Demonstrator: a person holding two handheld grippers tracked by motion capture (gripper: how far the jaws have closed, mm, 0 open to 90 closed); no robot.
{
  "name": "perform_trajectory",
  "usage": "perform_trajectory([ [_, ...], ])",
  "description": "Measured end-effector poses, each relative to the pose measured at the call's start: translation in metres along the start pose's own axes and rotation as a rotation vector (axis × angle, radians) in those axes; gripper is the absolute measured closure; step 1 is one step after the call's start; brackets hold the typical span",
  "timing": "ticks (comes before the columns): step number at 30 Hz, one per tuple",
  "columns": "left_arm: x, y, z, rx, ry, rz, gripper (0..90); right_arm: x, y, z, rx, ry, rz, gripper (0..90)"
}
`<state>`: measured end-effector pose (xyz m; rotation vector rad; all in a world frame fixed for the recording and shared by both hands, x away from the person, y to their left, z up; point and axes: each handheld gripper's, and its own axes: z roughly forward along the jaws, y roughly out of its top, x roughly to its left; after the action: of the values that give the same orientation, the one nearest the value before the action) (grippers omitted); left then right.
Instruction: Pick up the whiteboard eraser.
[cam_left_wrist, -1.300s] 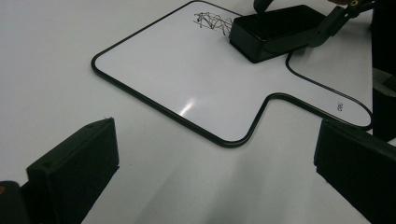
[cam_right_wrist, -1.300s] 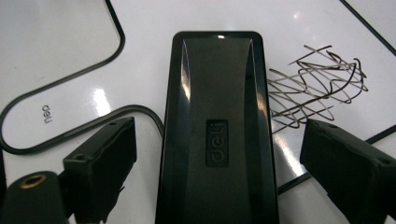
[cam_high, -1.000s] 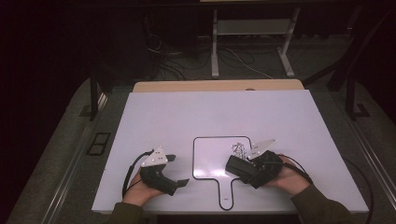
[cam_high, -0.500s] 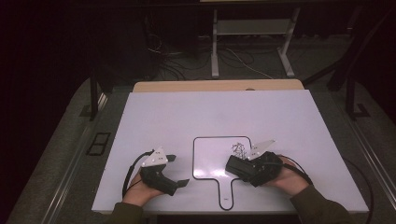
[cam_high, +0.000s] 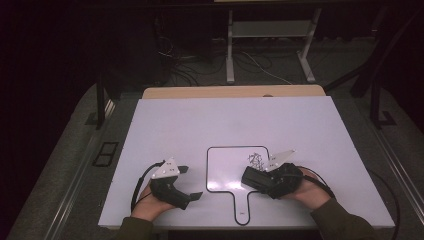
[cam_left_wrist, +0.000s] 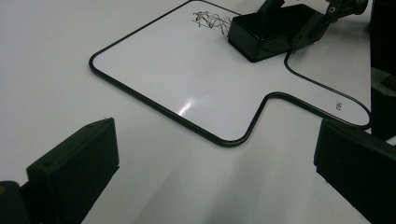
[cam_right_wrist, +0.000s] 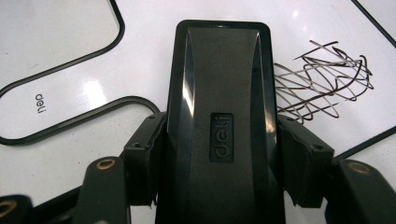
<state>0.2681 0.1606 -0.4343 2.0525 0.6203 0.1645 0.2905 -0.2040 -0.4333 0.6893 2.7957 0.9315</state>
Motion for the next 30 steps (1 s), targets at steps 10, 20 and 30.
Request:
perform_trajectory([
  [10, 0.0000, 0.0001, 0.0000, 0.000, -0.001, 0.000, 0.0, -0.0005, 0.0008, -0.0001, 0.011, 0.005, 0.008, 38.2],
  [20, 0.0000, 0.0001, -0.0001, -0.001, -0.001, 0.000, 0.0, -0.0013, 0.0013, -0.0020, 0.008, 0.002, 0.018, 38.5],
  [30, 0.0000, 0.0000, 0.0005, -0.001, -0.004, -0.004, 0.0, -0.0050, 0.0013, -0.0076, -0.017, 0.015, 0.038, 38.5],
])
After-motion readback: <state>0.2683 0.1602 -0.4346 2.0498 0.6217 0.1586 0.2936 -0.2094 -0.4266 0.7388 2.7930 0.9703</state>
